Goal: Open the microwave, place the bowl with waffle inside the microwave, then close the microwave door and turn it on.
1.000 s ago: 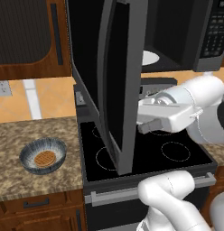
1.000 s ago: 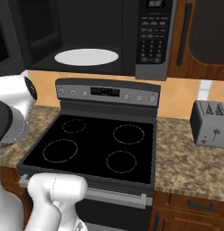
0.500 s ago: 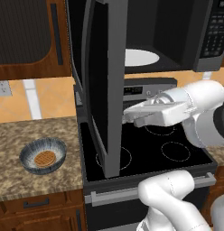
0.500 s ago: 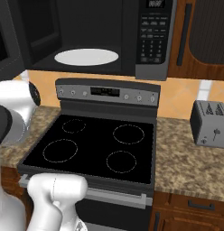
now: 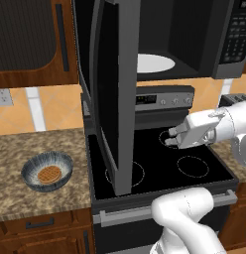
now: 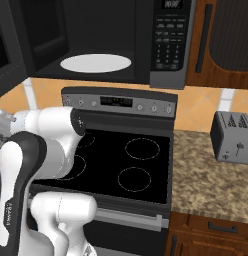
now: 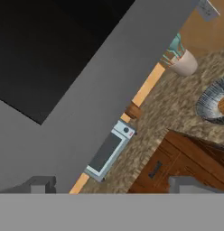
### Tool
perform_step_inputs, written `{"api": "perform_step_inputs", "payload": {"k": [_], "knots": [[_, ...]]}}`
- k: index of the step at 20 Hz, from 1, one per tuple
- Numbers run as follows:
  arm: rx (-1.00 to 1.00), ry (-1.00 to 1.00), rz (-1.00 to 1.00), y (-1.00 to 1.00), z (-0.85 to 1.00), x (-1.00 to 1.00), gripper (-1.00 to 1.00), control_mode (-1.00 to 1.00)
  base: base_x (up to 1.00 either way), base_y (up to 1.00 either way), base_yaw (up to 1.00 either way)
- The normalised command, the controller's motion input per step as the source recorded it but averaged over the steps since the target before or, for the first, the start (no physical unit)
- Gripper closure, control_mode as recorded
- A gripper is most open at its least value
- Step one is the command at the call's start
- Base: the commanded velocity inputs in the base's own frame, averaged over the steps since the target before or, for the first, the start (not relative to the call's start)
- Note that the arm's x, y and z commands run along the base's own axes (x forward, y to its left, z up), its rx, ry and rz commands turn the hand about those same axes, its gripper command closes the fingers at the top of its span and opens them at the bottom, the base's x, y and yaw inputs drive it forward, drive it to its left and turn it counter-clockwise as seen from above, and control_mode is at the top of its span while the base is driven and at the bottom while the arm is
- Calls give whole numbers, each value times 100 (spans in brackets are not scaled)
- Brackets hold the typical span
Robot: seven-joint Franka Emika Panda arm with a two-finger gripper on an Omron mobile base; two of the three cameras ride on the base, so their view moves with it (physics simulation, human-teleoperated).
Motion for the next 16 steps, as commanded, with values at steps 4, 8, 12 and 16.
{"api": "perform_step_inputs", "payload": {"k": [4, 8, 12, 16], "knots": [[-48, 32, -1, 10, -100, 100, -100, -100, 0, 0, 0], [-45, 27, 11, 49, -100, 100, -100, -100, 0, 0, 0], [-37, 27, 12, 61, -99, 98, -100, -100, 0, 0, 0], [-5, 30, 2, 5, -40, 29, -100, -100, 0, 0, 0]]}}
